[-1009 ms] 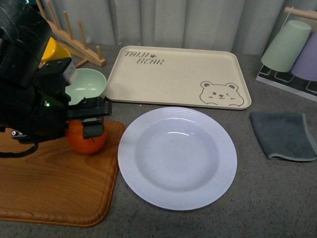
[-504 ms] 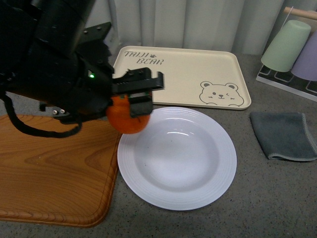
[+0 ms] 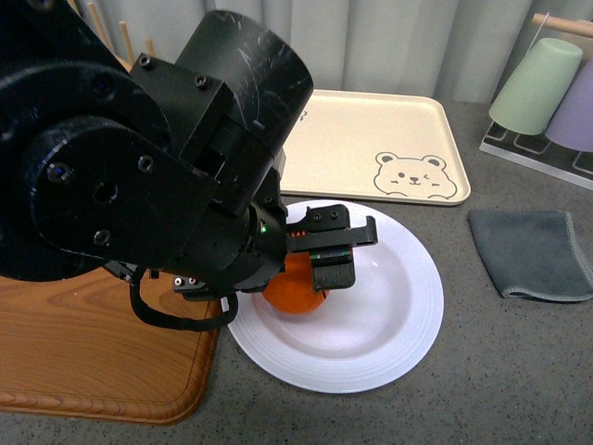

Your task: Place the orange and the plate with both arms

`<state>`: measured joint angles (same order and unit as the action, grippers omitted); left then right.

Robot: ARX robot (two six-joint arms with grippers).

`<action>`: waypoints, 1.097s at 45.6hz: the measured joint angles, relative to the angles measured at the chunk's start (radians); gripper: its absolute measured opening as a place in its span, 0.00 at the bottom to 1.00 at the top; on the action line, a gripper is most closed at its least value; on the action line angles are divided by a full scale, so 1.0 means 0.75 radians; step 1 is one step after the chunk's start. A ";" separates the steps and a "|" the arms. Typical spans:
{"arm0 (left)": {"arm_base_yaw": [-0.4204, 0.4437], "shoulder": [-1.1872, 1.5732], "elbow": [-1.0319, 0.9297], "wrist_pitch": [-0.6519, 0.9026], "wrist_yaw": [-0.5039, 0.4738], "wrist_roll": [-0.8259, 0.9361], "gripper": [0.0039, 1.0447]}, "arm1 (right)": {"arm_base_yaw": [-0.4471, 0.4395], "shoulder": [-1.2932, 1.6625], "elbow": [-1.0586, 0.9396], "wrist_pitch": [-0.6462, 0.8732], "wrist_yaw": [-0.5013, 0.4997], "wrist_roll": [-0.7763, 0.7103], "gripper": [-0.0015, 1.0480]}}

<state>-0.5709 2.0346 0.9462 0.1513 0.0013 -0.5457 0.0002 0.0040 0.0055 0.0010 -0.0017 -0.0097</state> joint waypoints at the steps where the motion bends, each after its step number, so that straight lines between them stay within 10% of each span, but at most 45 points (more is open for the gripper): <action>1: 0.001 0.007 0.000 0.000 0.000 -0.003 0.65 | 0.000 0.000 0.001 0.000 0.000 0.001 0.91; 13: -0.002 0.024 0.001 0.010 0.010 -0.014 0.65 | 0.000 0.000 0.001 0.000 0.000 0.001 0.91; 22: -0.001 0.010 0.001 0.012 0.012 -0.019 0.96 | 0.000 0.000 0.001 0.000 0.000 0.001 0.91; 50: 0.301 -0.618 -0.359 0.096 -0.105 0.105 0.94 | 0.000 0.000 0.001 0.000 0.000 0.001 0.91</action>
<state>-0.3450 1.5707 0.6769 0.2234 -0.0772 -0.4667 0.0002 0.0040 0.0059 0.0010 -0.0017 -0.0093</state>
